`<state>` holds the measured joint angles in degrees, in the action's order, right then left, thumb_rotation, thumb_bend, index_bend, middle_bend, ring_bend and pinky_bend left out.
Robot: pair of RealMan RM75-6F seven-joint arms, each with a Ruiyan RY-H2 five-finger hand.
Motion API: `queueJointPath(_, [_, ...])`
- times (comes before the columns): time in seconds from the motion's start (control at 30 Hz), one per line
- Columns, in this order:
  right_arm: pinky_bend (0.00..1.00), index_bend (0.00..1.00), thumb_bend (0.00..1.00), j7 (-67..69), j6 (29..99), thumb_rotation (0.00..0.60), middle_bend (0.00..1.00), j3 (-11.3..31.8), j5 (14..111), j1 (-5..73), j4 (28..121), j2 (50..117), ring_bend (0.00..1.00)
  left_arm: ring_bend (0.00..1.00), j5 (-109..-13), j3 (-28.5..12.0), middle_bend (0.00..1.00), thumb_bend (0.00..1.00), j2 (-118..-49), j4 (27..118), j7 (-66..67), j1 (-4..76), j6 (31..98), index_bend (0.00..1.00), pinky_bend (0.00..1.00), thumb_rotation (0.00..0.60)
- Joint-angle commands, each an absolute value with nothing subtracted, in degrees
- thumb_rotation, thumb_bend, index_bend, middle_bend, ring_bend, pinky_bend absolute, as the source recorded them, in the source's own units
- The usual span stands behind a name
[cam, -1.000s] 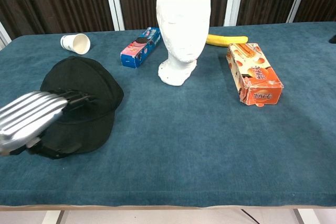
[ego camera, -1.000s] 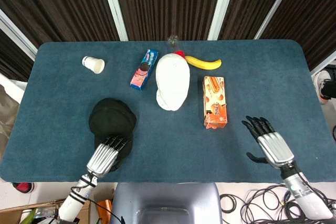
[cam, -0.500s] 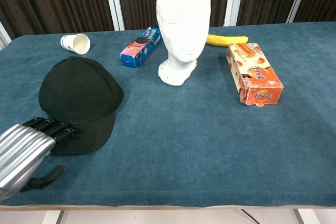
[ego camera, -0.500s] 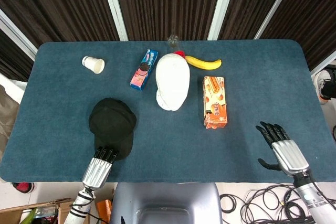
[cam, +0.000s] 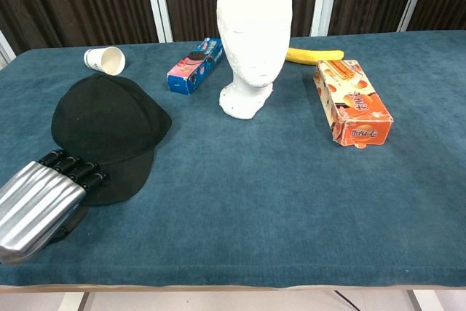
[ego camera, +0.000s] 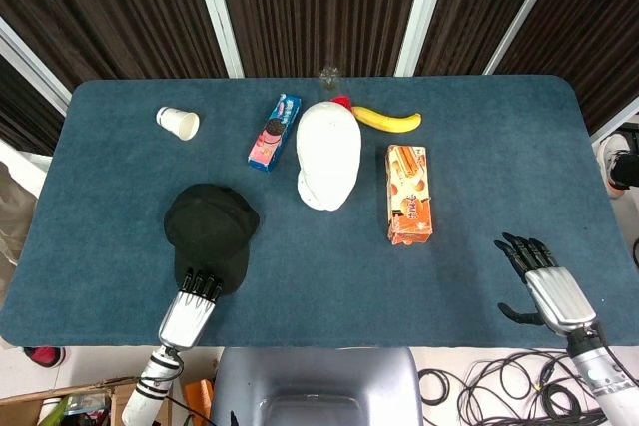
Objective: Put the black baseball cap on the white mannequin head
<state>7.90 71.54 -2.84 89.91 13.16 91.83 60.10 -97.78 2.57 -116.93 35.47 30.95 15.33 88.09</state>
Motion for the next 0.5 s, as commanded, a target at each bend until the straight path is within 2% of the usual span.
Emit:
queueJointPath(0.03, [0.00,0.00,0.17,8.41,71.49,0.600,0.00,-2.89,89.90,13.08,91.50,60.09,0.00,0.34,-98.24,2.00,0.37,0.31,-119.12,30.79,29.19,16.41,89.69,0.39,0.34,0.600])
queueJointPath(0.33, [0.00,0.00,0.17,9.92,71.07,0.600,0.00,-2.94,89.78,13.02,90.28,60.37,0.00,0.34,-97.90,1.94,0.36,0.31,-120.95,25.40,26.67,16.89,91.37,0.37,0.35,0.600])
queueJointPath(0.5, [0.00,0.00,0.17,10.58,70.68,0.600,0.00,-2.94,89.57,13.05,89.74,60.58,0.00,0.37,-97.23,1.44,0.39,0.31,-121.86,21.77,25.33,17.56,91.81,0.40,0.38,0.600])
